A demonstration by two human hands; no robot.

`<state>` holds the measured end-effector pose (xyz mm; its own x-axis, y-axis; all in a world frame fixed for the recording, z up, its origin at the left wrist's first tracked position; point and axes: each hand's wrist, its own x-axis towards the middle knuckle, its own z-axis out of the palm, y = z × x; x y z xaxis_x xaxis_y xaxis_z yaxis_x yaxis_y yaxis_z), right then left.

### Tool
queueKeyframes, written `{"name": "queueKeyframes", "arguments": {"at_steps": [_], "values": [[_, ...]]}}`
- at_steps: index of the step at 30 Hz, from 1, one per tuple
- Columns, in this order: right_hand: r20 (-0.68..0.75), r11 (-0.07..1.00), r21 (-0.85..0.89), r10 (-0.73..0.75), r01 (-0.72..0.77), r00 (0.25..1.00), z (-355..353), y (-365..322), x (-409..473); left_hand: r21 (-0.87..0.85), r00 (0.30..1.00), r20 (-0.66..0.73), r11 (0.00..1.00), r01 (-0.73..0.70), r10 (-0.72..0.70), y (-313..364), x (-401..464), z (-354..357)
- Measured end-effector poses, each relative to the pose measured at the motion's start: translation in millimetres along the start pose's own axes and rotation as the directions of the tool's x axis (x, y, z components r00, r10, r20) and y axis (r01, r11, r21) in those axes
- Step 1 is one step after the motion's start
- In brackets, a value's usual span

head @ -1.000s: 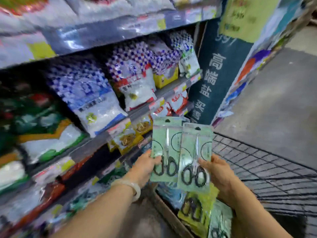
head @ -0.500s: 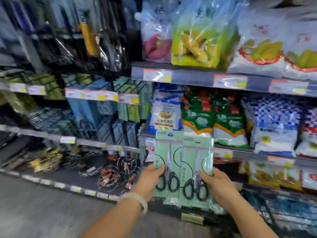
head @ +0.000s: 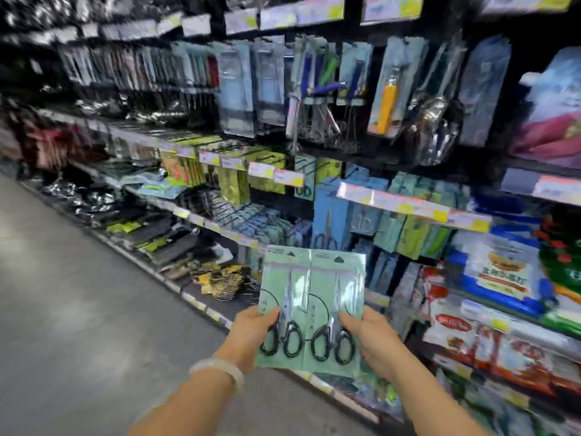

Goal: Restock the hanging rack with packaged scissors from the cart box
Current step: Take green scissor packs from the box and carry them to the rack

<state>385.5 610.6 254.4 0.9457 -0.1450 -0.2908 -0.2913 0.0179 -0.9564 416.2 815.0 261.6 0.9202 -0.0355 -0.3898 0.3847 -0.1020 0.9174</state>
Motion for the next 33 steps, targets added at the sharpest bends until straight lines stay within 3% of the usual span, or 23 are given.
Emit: {"name": "queueKeyframes", "arguments": {"at_steps": [6, 16, 24, 33], "values": [[-0.019, 1.000, 0.005, 0.022, -0.022, 1.000, 80.8, -9.7, 45.3, -0.069, 0.999, -0.036, 0.998, 0.000, -0.002, 8.8, 43.0, -77.5], [-0.083, 0.999, -0.040, 0.023, -0.026, 0.996, 131.9, -33.1, 162.0, -0.122, 0.998, -0.053, 0.992, 0.025, -0.031, 15.3, 165.3, -141.2], [-0.192, 0.977, -0.101, 0.164, -0.185, 0.968, 181.6, -46.9, 296.0, -0.033, 0.998, -0.028, 0.998, 0.060, -0.061, 60.9, 280.1, -182.6], [-0.296, 0.983, -0.102, 0.114, -0.150, 0.948, 208.4, -103.7, 386.6, 0.064, 0.991, 0.085, 0.993, 0.102, -0.107, 102.0, 369.9, -200.4]]}}
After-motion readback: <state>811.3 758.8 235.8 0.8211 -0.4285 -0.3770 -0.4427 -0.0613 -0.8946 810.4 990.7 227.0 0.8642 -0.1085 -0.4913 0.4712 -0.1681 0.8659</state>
